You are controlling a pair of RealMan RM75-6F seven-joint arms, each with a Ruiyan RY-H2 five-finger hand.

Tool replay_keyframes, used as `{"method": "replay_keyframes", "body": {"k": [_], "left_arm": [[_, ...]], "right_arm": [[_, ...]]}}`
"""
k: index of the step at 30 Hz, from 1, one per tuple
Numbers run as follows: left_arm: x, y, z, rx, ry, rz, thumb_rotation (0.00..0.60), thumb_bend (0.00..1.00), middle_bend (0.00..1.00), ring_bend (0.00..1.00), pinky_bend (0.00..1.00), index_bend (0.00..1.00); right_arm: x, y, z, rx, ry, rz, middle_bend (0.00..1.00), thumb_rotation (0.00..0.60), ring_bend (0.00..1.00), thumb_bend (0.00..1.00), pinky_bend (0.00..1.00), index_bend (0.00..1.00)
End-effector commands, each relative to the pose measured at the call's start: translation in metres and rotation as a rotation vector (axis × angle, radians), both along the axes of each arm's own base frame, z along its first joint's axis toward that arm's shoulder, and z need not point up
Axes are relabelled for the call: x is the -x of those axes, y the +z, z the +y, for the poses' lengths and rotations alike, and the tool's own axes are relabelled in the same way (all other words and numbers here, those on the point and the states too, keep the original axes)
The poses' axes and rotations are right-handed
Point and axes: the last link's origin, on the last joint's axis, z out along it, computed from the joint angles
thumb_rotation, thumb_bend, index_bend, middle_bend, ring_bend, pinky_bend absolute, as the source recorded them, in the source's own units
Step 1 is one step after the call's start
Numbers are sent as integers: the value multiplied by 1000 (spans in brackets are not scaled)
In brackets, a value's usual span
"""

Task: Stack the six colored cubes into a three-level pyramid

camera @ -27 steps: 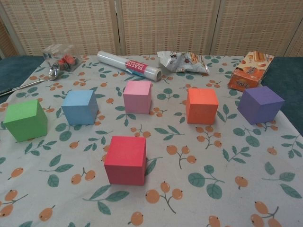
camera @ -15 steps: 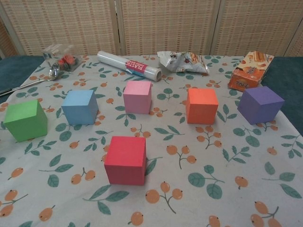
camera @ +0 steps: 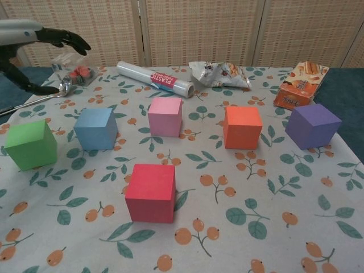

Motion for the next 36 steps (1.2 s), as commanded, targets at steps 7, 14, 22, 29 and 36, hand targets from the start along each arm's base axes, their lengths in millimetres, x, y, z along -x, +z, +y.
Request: {"method": "replay_keyframes", "body": {"k": [7,14,22,29,36], "left_arm": [[-21,-53,48,155,76,111,600,316,56,14,99,30],[-10,-69,46,193,115,172,600,321,36,11,97,3],[7,-76,43,156,159,240,600,310,42,14,99,6],[15,-82,44,111,218,237,600,301,114,81,125,40],[17,-87,48,66,237,229,600,303,337,267,157,233]], "right_arm": [[2,2,-9,-2,-22,5,66,600,0,178,73,0],[4,0,-14,-12,-29,1,66,600,0,178,73,0],[6,-2,-16,-23,-30,-1,66,600,0,177,73,0],[7,-2,-15,-24,-28,-4,66,600,0,177,73,0],[9,-1,-13,-21,-33,-6,66,600,0,178,73,0]]}}
